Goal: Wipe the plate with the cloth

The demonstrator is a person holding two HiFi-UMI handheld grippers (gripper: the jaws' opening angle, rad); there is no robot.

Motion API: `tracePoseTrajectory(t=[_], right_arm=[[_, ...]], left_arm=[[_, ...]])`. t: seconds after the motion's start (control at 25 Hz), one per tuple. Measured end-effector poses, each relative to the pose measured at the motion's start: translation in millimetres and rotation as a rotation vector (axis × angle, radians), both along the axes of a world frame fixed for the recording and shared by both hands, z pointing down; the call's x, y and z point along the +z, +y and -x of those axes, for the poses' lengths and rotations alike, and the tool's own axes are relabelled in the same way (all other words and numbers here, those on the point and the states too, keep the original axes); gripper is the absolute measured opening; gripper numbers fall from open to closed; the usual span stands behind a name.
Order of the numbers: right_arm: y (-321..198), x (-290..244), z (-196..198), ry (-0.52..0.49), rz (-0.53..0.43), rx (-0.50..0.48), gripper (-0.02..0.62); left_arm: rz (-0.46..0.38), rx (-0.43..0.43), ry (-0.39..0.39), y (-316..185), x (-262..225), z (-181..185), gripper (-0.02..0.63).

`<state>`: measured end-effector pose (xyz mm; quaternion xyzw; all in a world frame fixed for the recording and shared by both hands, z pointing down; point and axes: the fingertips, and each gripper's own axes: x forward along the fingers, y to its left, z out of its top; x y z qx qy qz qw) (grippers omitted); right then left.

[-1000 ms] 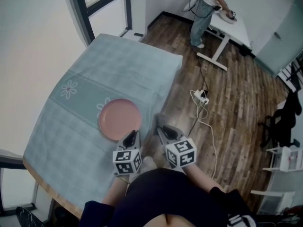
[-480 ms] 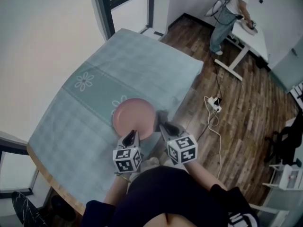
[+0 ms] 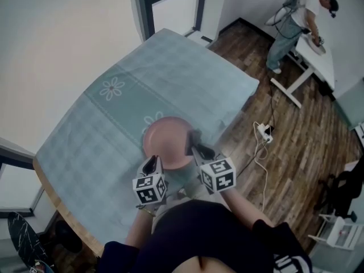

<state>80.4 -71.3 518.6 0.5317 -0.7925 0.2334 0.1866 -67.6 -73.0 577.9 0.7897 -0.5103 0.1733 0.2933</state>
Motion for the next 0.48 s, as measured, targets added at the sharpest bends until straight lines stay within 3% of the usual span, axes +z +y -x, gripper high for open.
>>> tracePoseTrajectory(t=[0.48], right_arm=[[-48.5, 33.8, 32.5, 0.022, 0.06, -0.111, 0.032]], left_arm=[[0.099, -0.097, -0.023, -22.9, 39.2, 43.3, 0.079]])
